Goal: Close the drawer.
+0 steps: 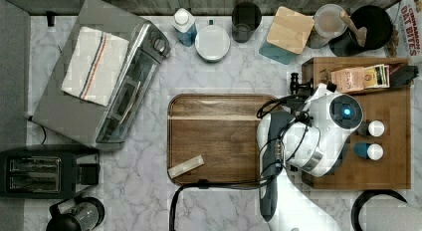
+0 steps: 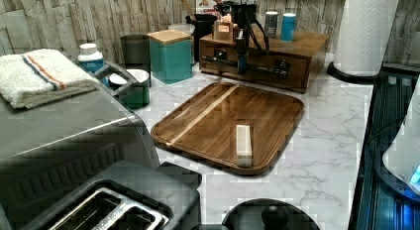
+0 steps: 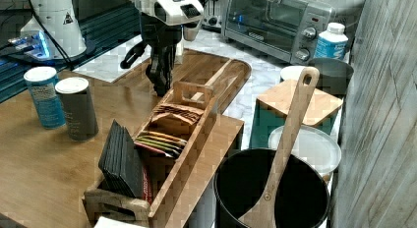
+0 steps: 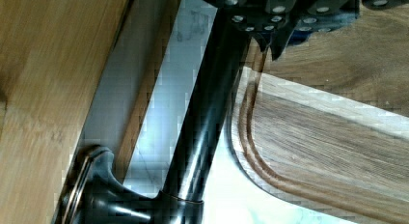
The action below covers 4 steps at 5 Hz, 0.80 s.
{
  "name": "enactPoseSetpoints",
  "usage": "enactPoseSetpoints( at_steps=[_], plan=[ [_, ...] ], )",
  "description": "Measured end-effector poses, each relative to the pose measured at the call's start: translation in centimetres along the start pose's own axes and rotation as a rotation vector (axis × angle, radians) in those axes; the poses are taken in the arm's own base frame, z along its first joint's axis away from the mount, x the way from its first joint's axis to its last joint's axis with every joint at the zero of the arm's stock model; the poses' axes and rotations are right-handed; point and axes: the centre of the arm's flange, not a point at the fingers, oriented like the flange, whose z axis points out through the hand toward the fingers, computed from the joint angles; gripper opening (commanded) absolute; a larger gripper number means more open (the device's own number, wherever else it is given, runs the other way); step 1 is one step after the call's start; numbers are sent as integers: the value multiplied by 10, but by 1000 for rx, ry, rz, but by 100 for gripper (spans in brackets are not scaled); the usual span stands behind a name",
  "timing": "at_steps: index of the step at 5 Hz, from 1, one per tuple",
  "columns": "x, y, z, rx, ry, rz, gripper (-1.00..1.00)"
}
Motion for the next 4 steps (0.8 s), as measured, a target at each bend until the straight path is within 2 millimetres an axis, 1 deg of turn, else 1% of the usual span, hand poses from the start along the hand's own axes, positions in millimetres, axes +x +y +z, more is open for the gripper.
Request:
enactPoseSetpoints(
  at_steps=[4],
  plan=[
    [-2,-3,-1,-17,9,-3,-100]
  ],
)
